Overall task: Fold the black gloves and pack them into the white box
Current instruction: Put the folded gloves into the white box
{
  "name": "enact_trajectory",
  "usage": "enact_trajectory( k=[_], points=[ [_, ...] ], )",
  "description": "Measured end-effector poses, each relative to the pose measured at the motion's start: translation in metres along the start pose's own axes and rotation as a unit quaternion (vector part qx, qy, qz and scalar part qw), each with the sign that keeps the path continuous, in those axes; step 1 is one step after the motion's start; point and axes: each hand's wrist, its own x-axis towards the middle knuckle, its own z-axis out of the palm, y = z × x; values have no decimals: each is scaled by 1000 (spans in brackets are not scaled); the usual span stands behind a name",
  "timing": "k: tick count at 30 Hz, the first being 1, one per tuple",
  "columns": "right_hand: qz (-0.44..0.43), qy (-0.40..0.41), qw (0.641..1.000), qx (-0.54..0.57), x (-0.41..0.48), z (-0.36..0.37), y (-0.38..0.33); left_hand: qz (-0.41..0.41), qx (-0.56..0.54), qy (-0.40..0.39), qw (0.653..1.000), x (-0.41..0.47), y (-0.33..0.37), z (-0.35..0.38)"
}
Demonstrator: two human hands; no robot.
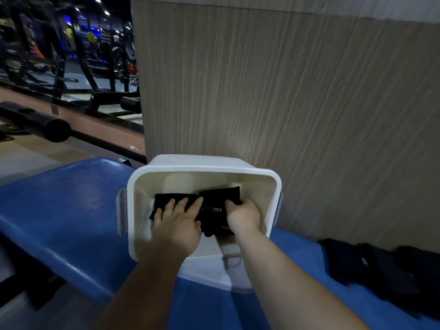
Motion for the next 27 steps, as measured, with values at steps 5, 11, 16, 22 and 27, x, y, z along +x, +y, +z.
enact_trajectory(
  k=[5, 11, 16, 22, 27],
  points=[
    [-3, 4, 994, -106, 2, 2, -6, 3, 14, -1, 1000, -1, 2, 3],
    [-167, 40, 951, -256, -12, -3, -5, 1, 10, 8, 1000, -2, 4, 6],
    [-324, 50, 856, -401, -18, -5, 4, -6, -3, 11, 1000, -2, 5, 7],
    [-364, -62, 814, -448, -14, -2, 9, -9, -12, 21, 1000, -4, 4, 6],
    [-340, -104, 812, -462, 0, -3, 15, -14, -19, 32, 999, -3, -1, 7]
  ],
)
